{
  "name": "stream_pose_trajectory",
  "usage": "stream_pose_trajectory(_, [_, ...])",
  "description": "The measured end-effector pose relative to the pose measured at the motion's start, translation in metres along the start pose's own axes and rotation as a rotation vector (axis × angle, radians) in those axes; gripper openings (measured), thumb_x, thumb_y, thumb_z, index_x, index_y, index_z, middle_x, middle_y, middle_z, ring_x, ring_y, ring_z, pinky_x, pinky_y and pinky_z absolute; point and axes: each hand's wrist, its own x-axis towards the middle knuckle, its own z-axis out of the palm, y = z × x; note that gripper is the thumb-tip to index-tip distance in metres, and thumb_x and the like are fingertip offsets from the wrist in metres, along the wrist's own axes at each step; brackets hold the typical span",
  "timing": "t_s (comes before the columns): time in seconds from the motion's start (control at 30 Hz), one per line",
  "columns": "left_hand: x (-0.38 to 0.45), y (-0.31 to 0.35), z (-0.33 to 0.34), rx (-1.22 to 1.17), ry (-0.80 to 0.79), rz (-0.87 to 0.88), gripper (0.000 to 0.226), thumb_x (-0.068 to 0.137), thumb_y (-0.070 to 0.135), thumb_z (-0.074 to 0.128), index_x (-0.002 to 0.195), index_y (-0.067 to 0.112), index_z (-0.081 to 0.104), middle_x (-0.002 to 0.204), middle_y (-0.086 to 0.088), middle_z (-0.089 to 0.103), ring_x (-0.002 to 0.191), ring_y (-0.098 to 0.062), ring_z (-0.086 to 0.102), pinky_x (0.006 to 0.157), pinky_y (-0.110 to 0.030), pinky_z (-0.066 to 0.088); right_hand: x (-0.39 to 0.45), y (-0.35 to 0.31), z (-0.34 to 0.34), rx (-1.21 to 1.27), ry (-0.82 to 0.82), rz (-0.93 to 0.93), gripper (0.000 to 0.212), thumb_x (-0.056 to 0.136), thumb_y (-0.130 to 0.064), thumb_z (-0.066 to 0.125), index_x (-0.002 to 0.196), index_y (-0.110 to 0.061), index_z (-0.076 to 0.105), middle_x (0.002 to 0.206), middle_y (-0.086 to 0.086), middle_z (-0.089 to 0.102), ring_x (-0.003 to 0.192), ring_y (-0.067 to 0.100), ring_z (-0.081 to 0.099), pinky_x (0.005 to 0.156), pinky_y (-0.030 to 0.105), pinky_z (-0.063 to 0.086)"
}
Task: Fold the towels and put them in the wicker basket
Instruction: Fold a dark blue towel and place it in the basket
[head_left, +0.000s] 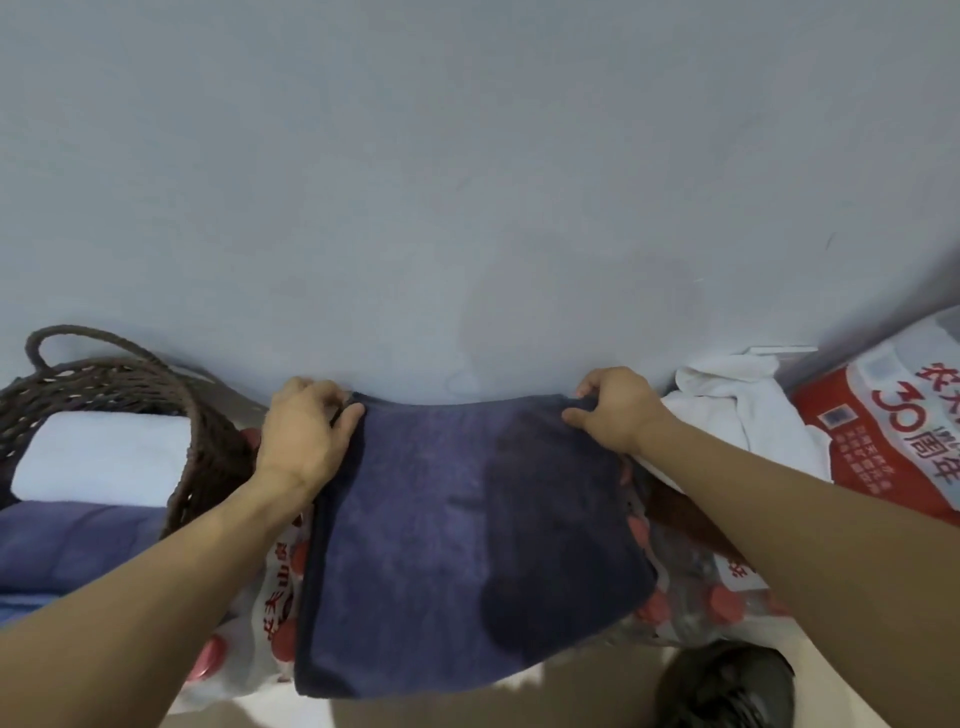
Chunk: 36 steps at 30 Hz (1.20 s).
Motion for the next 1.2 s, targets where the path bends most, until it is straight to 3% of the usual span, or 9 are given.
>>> stream_pose_trajectory(0.07, [-0.003, 0.003, -0.005, -0.199, 0.045, -0.037, 0.012, 0.089, 0.021, 0.068, 0.079, 0.022, 0.062, 0.079, 0.006, 0.064, 0.076, -0.012, 0.062, 0.069, -0.024, 0.044, -0.004, -0.001, 0.000, 0.110, 0.038, -0.015, 0.021, 0.080, -0.020, 0.079, 0.075, -0.023, 0.059, 0.073, -0.008, 0.058, 0.071, 0.014, 0.057, 0.055, 0.015, 0.037])
stream_pose_trajectory(0.17, [-0.010, 0.005, -0.011, -0.464, 0.073, -0.099, 0.019, 0.091, 0.018, 0.067, 0.076, 0.026, 0.059, 0.069, 0.010, 0.062, 0.062, 0.005, 0.060, 0.064, -0.015, 0.043, -0.012, -0.003, -0.006, 0.449, 0.017, -0.002, 0.023, 0.079, -0.010, 0.081, 0.085, -0.019, 0.060, 0.078, -0.005, 0.060, 0.073, 0.011, 0.058, 0.060, 0.012, 0.041])
stream_pose_trajectory(0.33, [-0.027, 0.004, -0.024, -0.630, 0.105, -0.129, 0.019, 0.094, 0.013, 0.063, 0.082, 0.027, 0.067, 0.073, 0.009, 0.073, 0.072, -0.001, 0.068, 0.074, -0.025, 0.053, -0.042, -0.001, -0.026, 0.952, -0.172, 0.070, 0.034, 0.080, -0.010, 0.080, 0.109, -0.001, 0.066, 0.098, 0.009, 0.073, 0.084, 0.019, 0.072, 0.059, 0.020, 0.054])
stream_pose_trajectory(0.47, [-0.044, 0.009, -0.037, -0.623, 0.134, -0.090, 0.028, 0.097, 0.012, 0.057, 0.076, 0.028, 0.067, 0.072, 0.017, 0.072, 0.067, 0.005, 0.065, 0.068, -0.023, 0.051, -0.068, -0.001, -0.042, 1.063, -0.184, 0.014, 0.029, 0.072, -0.015, 0.083, 0.091, -0.003, 0.065, 0.081, 0.006, 0.073, 0.069, 0.014, 0.072, 0.055, 0.021, 0.053])
stream_pose_trajectory(0.6, [-0.061, 0.020, -0.055, -0.619, 0.174, -0.055, 0.027, 0.098, 0.013, 0.055, 0.078, 0.026, 0.066, 0.070, 0.021, 0.071, 0.064, 0.010, 0.061, 0.061, -0.006, 0.046, -0.094, -0.005, -0.057, 1.068, -0.182, -0.092, 0.030, 0.064, -0.023, 0.084, 0.073, -0.010, 0.058, 0.071, 0.003, 0.067, 0.065, 0.012, 0.067, 0.057, 0.022, 0.053])
stream_pose_trajectory(0.9, [-0.108, 0.046, -0.111, -0.563, 0.148, 0.077, 0.016, 0.096, 0.012, 0.058, 0.085, 0.022, 0.063, 0.078, 0.007, 0.070, 0.069, 0.005, 0.063, 0.063, -0.005, 0.044, -0.152, -0.010, -0.112, 0.904, -0.207, -0.239, 0.037, 0.076, -0.022, 0.075, 0.109, -0.006, 0.071, 0.104, 0.012, 0.074, 0.096, 0.022, 0.070, 0.083, 0.037, 0.058])
stream_pose_trajectory(1.03, [-0.135, 0.049, -0.138, -0.574, 0.123, 0.140, 0.012, 0.095, 0.014, 0.058, 0.086, 0.020, 0.062, 0.075, 0.003, 0.071, 0.067, 0.003, 0.062, 0.063, -0.007, 0.044, -0.185, -0.015, -0.136, 0.852, -0.138, -0.332, 0.024, 0.073, -0.027, 0.076, 0.086, -0.007, 0.073, 0.087, 0.012, 0.074, 0.080, 0.017, 0.068, 0.071, 0.034, 0.057])
stream_pose_trajectory(1.1, [-0.145, 0.051, -0.147, -0.613, 0.118, 0.121, 0.011, 0.096, 0.017, 0.057, 0.086, 0.016, 0.061, 0.073, -0.002, 0.071, 0.066, -0.006, 0.061, 0.064, -0.020, 0.049, -0.199, -0.016, -0.141, 0.841, -0.134, -0.382, 0.015, 0.078, -0.027, 0.073, 0.067, -0.018, 0.068, 0.068, 0.000, 0.068, 0.063, 0.008, 0.063, 0.055, 0.021, 0.052])
stream_pose_trajectory(1.2, [-0.156, 0.053, -0.151, -0.624, 0.088, 0.096, 0.016, 0.097, 0.021, 0.055, 0.085, 0.011, 0.058, 0.073, -0.020, 0.064, 0.065, -0.019, 0.053, 0.065, -0.037, 0.047, -0.210, -0.012, -0.138, 0.800, -0.124, -0.413, 0.031, 0.088, -0.025, 0.065, 0.057, -0.025, 0.061, 0.056, -0.009, 0.059, 0.050, 0.002, 0.054, 0.047, 0.015, 0.044])
